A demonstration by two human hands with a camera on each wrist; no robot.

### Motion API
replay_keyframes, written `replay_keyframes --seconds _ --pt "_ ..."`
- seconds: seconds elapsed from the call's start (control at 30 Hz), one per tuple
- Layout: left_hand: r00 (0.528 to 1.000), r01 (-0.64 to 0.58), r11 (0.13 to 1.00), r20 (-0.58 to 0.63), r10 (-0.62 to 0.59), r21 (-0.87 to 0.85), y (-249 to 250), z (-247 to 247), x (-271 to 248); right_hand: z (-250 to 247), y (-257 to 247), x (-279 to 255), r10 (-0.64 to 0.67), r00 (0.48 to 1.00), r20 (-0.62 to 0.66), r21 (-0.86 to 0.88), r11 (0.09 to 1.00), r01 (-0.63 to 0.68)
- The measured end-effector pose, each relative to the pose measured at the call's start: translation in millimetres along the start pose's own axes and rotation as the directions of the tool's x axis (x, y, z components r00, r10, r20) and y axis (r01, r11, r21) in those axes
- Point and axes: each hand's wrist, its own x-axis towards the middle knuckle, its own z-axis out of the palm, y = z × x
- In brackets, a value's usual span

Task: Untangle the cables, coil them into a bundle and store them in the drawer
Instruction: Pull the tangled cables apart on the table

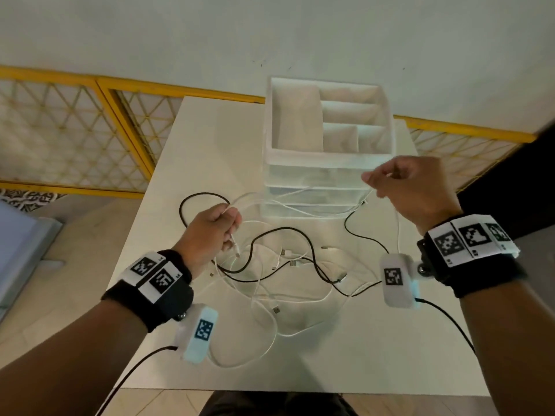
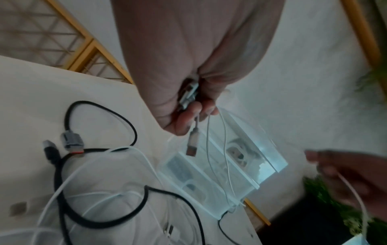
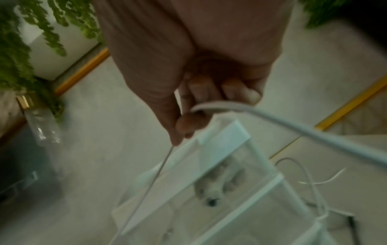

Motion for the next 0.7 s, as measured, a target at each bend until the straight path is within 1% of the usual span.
replay_keyframes --seconds 0.07,0.13,0.2,0.23,0.27,0.3,0.37,0.4,0.47,0.53,0.6,0.7 --pt "0.999 -0.016 0.999 -0.051 0.018 0.029 4.1 -0.7 4.1 -5.3 8.8 -4.2 0.065 0.995 0.076 0.007 0.998 -0.065" --pt "0.992 -0.023 0.997 -0.118 0.033 0.079 9.5 5.3 5.1 -4.3 7.8 -13.2 0.097 0.976 0.195 0.119 0.986 -0.121" --pt "0.978 -0.067 0.992 -0.19 0.087 0.107 21.8 20.3 -0.2 3.2 -9.2 -31.0 0.053 0.94 0.337 0.272 0.95 -0.151" --pt "0.978 -0.101 0.992 -0.176 0.112 0.073 30.2 31.6 -4.6 8.5 -18.1 -39.2 0.009 0.92 0.392 0.341 0.927 -0.155" --pt "0.984 -0.134 0.991 -0.114 0.133 0.005 40.3 44.9 -11.3 14.3 -25.6 -45.5 -0.04 0.9 0.435 0.401 0.903 -0.153" --pt "0.987 -0.158 0.986 -0.016 0.157 -0.059 49.3 59.1 -18.8 19.6 -31.6 -49.2 -0.087 0.89 0.448 0.449 0.882 -0.14" --pt "0.964 -0.188 0.976 0.167 0.205 -0.111 62.1 85.8 -32.6 24.8 -42.6 -51.0 -0.144 0.91 0.389 0.53 0.843 -0.093" --pt "0.953 -0.194 0.974 0.214 0.215 -0.116 64.2 95.7 -36.6 24.0 -46.2 -48.6 -0.142 0.934 0.326 0.56 0.825 -0.07" --pt "0.949 -0.18 0.977 0.239 0.204 -0.118 61.9 103.7 -40.2 17.7 -46.5 -39.3 -0.096 0.981 0.166 0.599 0.8 -0.023" --pt "0.95 -0.147 0.985 0.266 0.165 -0.086 51.8 99.7 -39.1 6.4 -40.4 -26.9 -0.035 0.999 0.03 0.655 0.756 0.007" --pt "0.953 -0.115 0.993 0.28 0.112 -0.007 36.0 89.6 -36.2 -6.9 -31.4 -13.8 0.016 0.997 -0.072 0.688 0.725 0.038" --pt "0.98 -0.01 0.989 0.2 -0.02 0.148 7.1 68.7 -30.4 -28.5 -17.4 7.7 0.036 0.976 -0.214 0.646 0.755 0.114"
